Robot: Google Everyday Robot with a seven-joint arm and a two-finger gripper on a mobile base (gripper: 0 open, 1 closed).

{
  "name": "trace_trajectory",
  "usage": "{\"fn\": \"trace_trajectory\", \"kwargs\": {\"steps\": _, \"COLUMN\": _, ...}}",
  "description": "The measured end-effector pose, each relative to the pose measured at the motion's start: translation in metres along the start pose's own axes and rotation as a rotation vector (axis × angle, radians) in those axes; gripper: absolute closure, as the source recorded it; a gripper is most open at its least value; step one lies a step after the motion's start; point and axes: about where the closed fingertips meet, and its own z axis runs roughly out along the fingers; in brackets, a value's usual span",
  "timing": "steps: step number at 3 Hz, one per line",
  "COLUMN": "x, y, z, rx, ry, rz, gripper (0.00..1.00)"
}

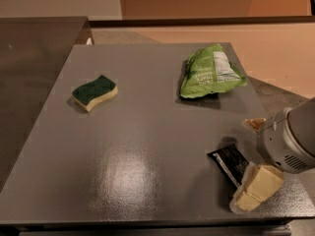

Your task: Move rxbar chocolate near sponge

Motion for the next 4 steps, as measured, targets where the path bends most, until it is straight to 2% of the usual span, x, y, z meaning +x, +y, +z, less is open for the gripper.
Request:
{"fn": "trace_trajectory", "kwargs": {"steps": 1, "x": 0.0032, "y": 0.0009, "z": 0.0069, "rx": 0.005, "ry": -0.001, "rz": 0.020, "gripper": 0.05}}
{"fn": "trace_trajectory", "kwargs": {"steps": 2, "x": 0.0056, "y": 0.0010, "z": 0.0102, "rx": 0.017, "ry": 0.003, "rz": 0.037, "gripper": 0.21}}
{"fn": "trace_trajectory", "kwargs": {"steps": 4, "x": 0.0057, "y": 0.0013, "z": 0.0104, "rx": 0.020, "ry": 0.006, "rz": 0.052, "gripper": 0.68}}
